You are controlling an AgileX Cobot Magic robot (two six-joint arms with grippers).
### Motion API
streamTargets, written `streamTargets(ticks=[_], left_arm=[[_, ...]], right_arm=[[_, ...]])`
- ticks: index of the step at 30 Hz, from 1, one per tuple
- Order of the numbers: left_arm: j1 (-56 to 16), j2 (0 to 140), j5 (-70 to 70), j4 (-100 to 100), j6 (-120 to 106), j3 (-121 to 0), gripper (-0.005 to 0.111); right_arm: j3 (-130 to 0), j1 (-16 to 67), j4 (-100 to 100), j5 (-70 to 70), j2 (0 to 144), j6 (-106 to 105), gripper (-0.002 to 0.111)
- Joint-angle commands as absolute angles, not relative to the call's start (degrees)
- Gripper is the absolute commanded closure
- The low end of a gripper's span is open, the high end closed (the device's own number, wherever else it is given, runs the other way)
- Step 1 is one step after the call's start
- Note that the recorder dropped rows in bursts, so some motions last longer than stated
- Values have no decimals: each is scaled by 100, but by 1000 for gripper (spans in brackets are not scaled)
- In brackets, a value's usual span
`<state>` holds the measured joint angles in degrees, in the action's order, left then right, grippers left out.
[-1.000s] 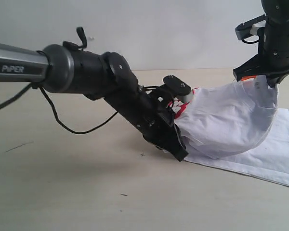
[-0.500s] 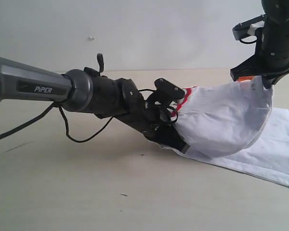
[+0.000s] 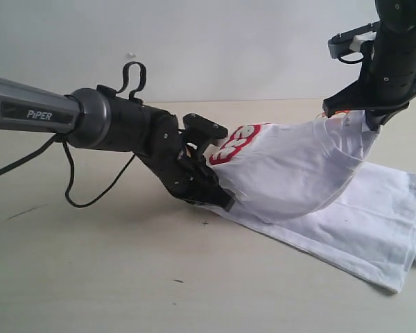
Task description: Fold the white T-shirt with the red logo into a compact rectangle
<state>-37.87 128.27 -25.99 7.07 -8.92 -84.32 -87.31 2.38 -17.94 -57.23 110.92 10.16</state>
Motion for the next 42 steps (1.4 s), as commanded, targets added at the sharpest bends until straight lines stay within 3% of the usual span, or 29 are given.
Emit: streamTargets(ticks=[1,7,22,25,28,31,39,41,42], left_arm=[[-3430,12792,-2858,556,-538,-8000,107],[-3014,12493,-2644,556,-399,-7729,107],[-3011,11273,-2327,1027,-424,-7729,106],[-2959,10887,-2344,1086,-390,-7729,100],[-2860,10399,-2615,1100,-385,-7729,78],[-2860,10248,-2749,1100,-385,-7729,72],[-2849,10044,-3003,773,-749,-7729,74],[-2763,10012,-3121,613,-749,-7729,85],[-2676,10003,-3208,537,-749,-7729,99]], right_arm=[[-8782,235,-1703,-5940,10906,735,108],[-8724,235,-1285,-6996,10306,751,108],[-7495,235,739,-6996,10306,-469,108],[-7353,235,657,-6996,10306,-494,98],[-7342,235,554,-6996,10306,-494,71],[-7356,268,0,-6907,10306,-484,63],[-6786,1389,-861,-5428,10306,-2059,61],[-6725,1403,-1100,-5291,10333,-1154,62],[-6725,1389,-1043,-5313,10398,-778,72]])
